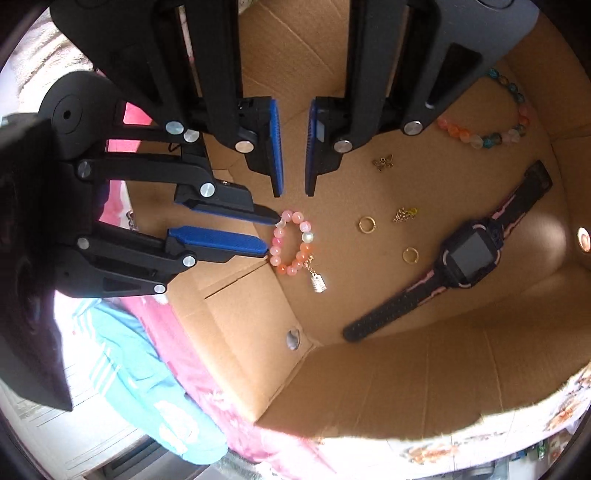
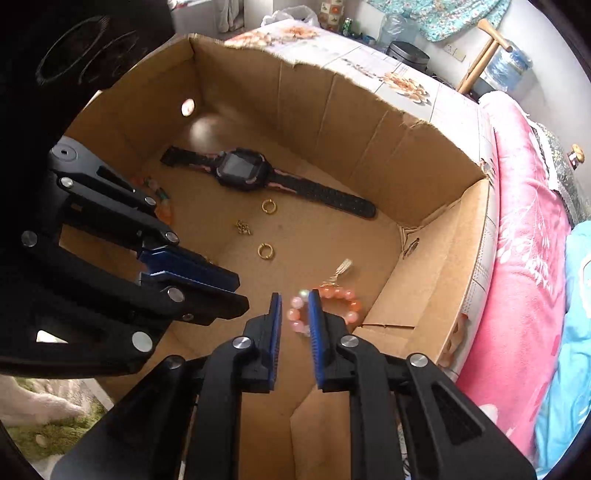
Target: Organize jewelry
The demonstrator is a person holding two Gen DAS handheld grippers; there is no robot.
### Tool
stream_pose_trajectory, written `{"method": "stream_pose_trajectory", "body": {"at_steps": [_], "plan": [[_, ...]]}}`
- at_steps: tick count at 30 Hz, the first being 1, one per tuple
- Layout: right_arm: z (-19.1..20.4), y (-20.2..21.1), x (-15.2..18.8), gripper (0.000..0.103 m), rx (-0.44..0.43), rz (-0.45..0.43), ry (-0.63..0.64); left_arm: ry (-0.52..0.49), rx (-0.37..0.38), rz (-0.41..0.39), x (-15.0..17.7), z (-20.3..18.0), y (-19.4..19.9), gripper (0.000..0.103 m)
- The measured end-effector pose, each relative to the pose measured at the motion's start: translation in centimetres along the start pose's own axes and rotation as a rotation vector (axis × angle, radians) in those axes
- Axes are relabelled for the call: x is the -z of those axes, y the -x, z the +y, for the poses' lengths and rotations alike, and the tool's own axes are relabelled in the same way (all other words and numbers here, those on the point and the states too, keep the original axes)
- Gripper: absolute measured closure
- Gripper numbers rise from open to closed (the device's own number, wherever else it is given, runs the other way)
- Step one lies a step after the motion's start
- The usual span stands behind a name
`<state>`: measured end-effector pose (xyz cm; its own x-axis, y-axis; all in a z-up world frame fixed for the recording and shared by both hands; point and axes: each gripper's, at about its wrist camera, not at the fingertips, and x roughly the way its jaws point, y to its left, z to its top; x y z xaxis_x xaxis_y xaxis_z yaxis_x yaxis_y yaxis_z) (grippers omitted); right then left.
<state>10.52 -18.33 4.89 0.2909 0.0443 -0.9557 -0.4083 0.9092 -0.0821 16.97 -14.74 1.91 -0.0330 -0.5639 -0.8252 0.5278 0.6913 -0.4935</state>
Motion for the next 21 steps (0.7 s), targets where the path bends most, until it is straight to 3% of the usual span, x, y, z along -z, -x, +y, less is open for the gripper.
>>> {"method": "stream_pose_trajectory", "body": {"at_steps": [6, 10, 13, 17, 21], "plan": [[-3.1, 3.8, 1.6, 0.074, -0.094, -0.170, -0.164, -0.050, -0.010, -0.123, 1.9, -0.8, 3.8, 0.083], [-5.1, 7.2, 3.8, 0.065, -0.110, -0.299, -0.301, -0.102, -0.051, -0.272, 4.5, -0.9, 8.3, 0.069], [-6.0, 9.0, 5.9, 0.052, -0.131, -0.385, -0.403, -0.111, -0.103, -0.394, 6.8, -0.1, 11.9, 0.052], [-6.8, 8.7, 8.7, 0.042, -0.210, -0.444, -0.546, -0.046, -0.180, -0.524, 10.0, 1.8, 15.3, 0.032], [-6.5, 6.4, 11.3, 0.042, -0.246, -0.438, -0.668, 0.082, -0.243, -0.565, 11.9, 4.8, 16.2, 0.027]]}}
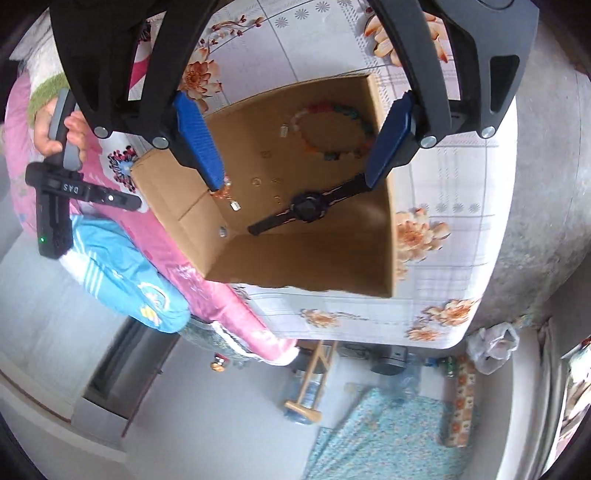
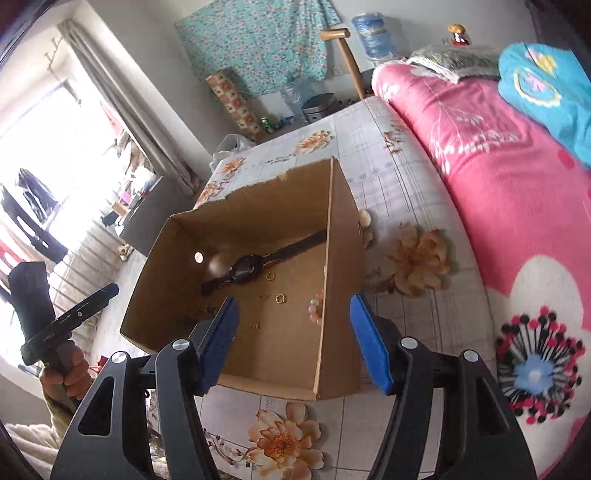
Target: Organize jewelry
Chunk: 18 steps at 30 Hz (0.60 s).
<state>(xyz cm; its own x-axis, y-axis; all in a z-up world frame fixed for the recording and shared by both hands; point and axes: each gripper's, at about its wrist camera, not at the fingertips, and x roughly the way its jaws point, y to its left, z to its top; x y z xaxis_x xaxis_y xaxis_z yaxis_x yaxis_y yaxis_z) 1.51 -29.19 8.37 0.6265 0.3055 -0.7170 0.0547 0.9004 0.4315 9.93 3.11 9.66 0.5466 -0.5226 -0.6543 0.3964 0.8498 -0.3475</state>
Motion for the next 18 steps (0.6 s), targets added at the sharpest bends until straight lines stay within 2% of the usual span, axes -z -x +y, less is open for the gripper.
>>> {"method": "stream_pose_trajectory", "body": {"at_steps": [3, 5, 7, 10, 15, 18], "plan": [[-1.1, -1.7, 1.7, 0.042, -0.035, 0.030, -0.087, 0.085, -0.030, 0.025, 1.3, 2.3, -0.6, 0.027], [-1.1, -2.6, 2.7, 0.040, -0.068, 0.070, -0.118, 0.135, 0.004, 0.073, 2.1, 3.4, -1.5, 0.027], [-0.1, -2.7, 3.2, 0.040, -0.045, 0.069, -0.086, 0.156, 0.021, 0.092, 3.3, 3.5, -2.3, 0.027], [0.7, -2.6, 3.9, 0.040, -0.028, 0.089, -0.071, 0.134, -0.008, 0.072, 3.8, 3.5, -2.4, 0.027], [0.9, -1.8, 5.3, 0.040, -0.044, 0.090, -0.100, 0.126, -0.007, 0.072, 4.3, 3.6, -1.7, 0.026], [1.2, -1.4, 5.9, 0.040, -0.022, 0.085, -0.093, 0.107, -0.007, 0.078, 5.3, 3.0, -1.0, 0.026]]}}
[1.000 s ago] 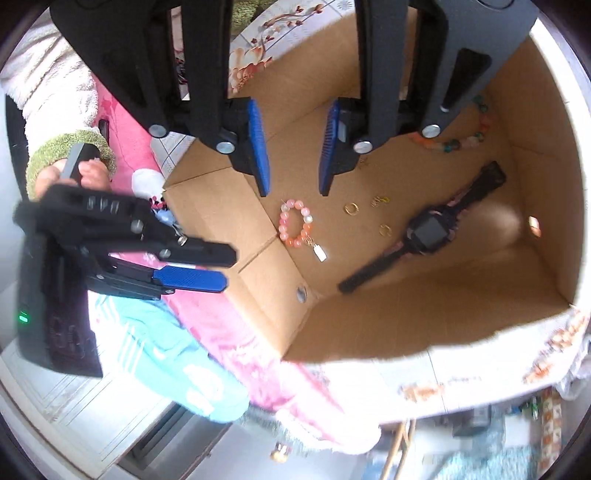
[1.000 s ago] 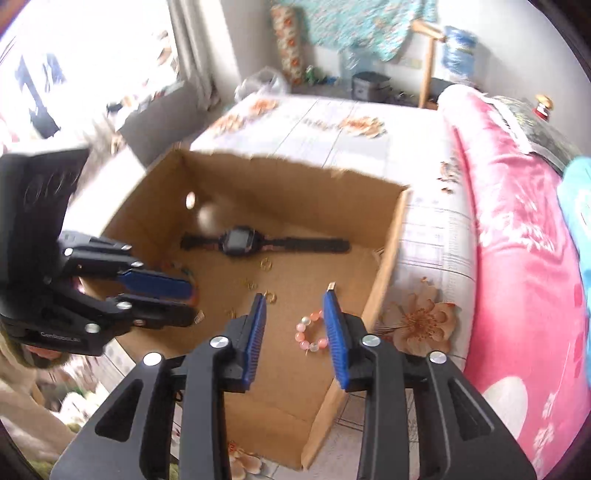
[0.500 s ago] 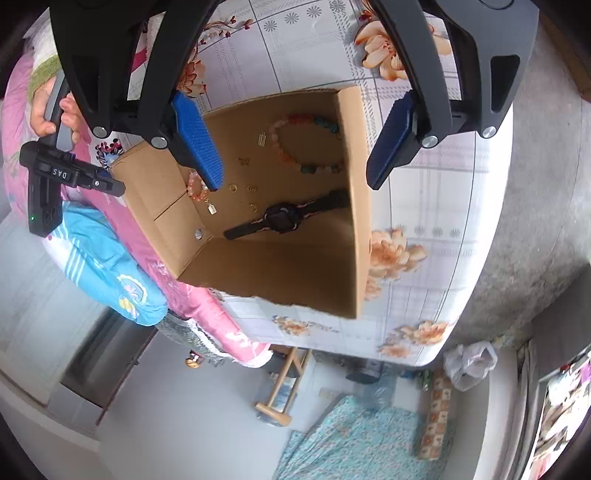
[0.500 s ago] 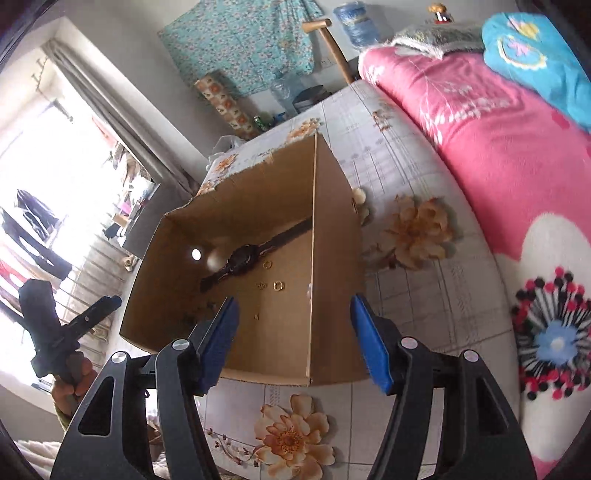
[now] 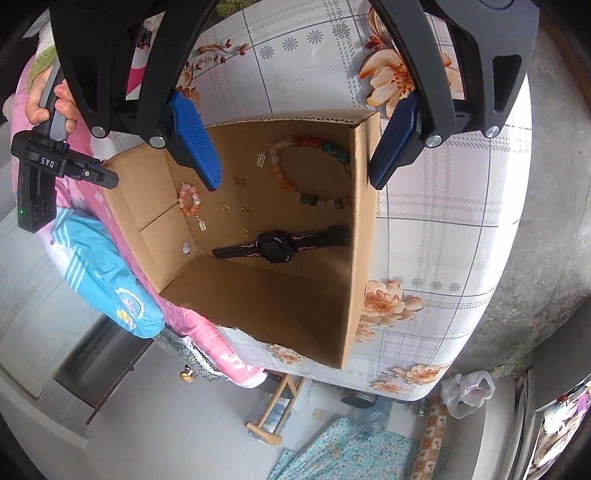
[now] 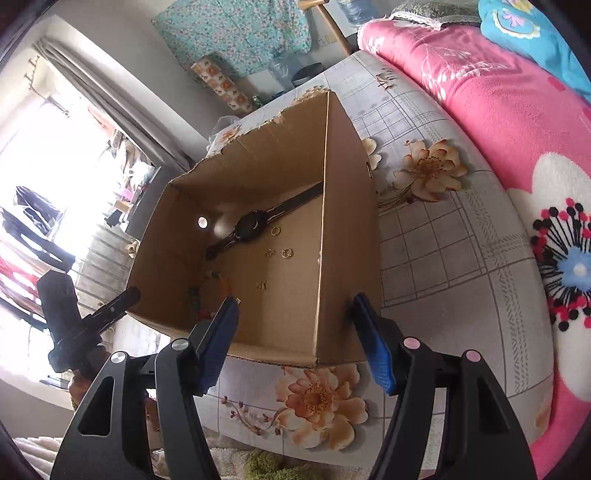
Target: Organize jewelry
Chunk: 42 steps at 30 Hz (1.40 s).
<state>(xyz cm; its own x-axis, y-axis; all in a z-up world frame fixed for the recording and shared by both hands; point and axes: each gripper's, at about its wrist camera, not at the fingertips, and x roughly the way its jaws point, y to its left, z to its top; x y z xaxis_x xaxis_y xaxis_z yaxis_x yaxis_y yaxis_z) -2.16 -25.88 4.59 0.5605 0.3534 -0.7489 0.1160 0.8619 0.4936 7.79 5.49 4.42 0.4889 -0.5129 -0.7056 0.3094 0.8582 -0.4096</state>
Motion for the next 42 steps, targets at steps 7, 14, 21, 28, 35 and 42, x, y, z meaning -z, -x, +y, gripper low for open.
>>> {"method": "stream_pose_trajectory", "body": {"at_steps": [7, 14, 21, 28, 35, 42], "plan": [[-0.3, 1.1, 1.6, 0.039, 0.020, -0.033, -0.037, -0.045, -0.007, 0.013, 3.3, -1.6, 1.8, 0.024], [-0.4, 2.6, 2.6, 0.036, 0.063, -0.074, -0.041, -0.093, -0.044, -0.058, 5.6, -2.7, 3.7, 0.024], [3.0, 7.6, 5.1, 0.013, 0.316, -0.250, 0.133, -0.107, -0.092, -0.156, 7.6, -5.6, 6.6, 0.016], [7.5, 9.1, 7.8, 0.006, 0.390, -0.359, 0.246, -0.046, -0.153, -0.120, 8.2, -7.3, 6.6, 0.013], [10.6, 6.5, 9.9, 0.006, 0.458, -0.330, 0.314, -0.051, -0.365, -0.195, 8.5, -8.3, 8.0, 0.012], [12.3, 4.7, 11.4, 0.006, 0.525, -0.296, 0.379, -0.109, -0.461, -0.071, 8.2, -8.8, 5.9, 0.012]]}}
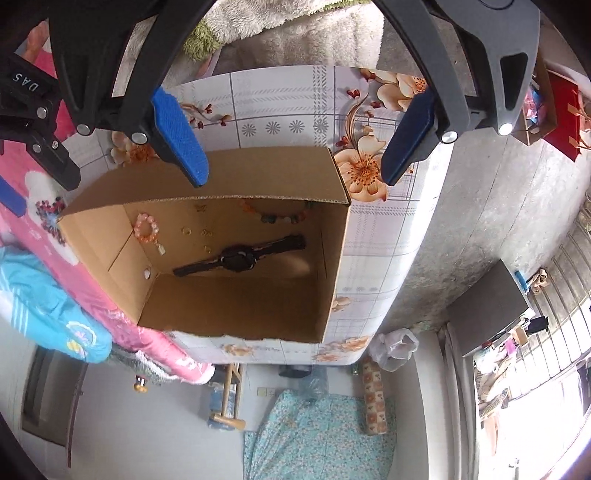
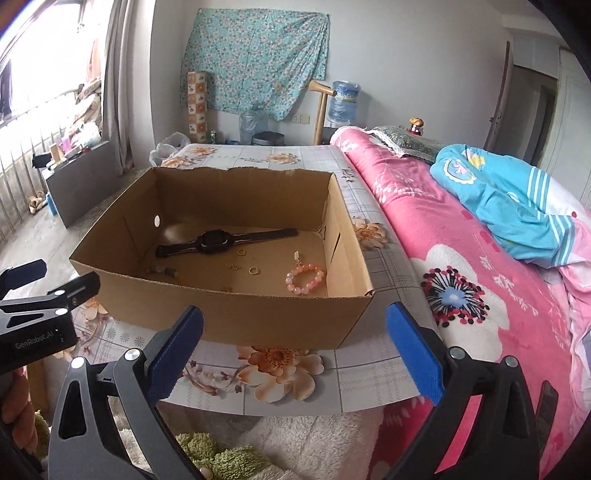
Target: Organize jewelry
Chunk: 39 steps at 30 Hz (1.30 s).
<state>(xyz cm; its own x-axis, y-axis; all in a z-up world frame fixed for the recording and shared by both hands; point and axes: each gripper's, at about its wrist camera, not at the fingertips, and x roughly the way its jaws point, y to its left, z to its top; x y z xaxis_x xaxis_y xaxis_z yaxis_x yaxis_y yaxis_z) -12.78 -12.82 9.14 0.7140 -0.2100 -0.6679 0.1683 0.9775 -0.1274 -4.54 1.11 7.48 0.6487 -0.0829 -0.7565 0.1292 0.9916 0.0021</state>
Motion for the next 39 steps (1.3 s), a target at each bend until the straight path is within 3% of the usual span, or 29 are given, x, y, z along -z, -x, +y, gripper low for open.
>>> {"method": "stream_pose_trajectory", "body": {"at_steps": [4, 13, 39], "plan": [[-0.2, -1.3, 0.1, 0.006, -0.027, 0.069, -0.030, -0.004, 0.002, 0.092, 0.3, -0.5, -1.5, 0.012], [-1.3, -4.0, 0.1, 0.006, -0.081, 0.169, -0.108, 0.006, 0.010, 0.131, 0.5, -1.2, -2.2, 0.012], [0.2, -4.9, 0.1, 0.006, -0.112, 0.206, -0.082, 0.024, 0.000, 0.169, 0.4, -1.2, -3.3, 0.012]]}}
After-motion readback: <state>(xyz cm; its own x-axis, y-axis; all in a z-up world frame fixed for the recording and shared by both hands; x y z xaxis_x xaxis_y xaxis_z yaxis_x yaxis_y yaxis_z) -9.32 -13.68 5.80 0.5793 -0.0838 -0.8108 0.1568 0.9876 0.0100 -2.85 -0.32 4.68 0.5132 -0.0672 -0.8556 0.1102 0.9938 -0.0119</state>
